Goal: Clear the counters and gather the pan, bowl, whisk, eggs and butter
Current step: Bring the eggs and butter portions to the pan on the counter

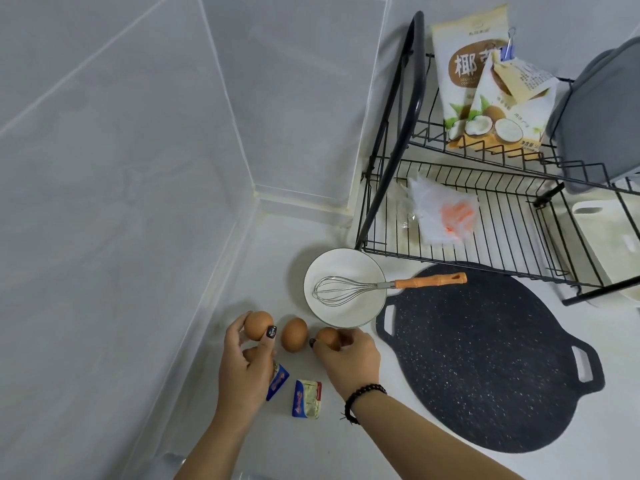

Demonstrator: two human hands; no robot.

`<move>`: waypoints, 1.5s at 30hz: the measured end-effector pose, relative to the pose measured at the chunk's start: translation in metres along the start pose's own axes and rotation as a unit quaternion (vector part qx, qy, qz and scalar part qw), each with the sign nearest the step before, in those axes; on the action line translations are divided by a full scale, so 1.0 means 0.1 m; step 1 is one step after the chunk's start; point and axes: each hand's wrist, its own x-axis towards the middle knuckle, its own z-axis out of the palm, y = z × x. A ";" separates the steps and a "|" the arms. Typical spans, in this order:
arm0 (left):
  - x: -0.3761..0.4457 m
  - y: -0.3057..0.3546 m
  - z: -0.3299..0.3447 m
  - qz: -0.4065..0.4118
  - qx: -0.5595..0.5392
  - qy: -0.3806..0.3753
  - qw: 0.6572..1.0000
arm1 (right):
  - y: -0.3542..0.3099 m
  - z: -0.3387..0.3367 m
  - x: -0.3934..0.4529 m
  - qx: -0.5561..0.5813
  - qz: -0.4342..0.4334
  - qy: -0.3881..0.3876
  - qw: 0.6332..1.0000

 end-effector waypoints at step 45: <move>0.68 0.23 -0.18 0.117 0.411 -0.145 0.892 | 0.21 -0.35 0.02 0.047 -0.012 0.094 0.994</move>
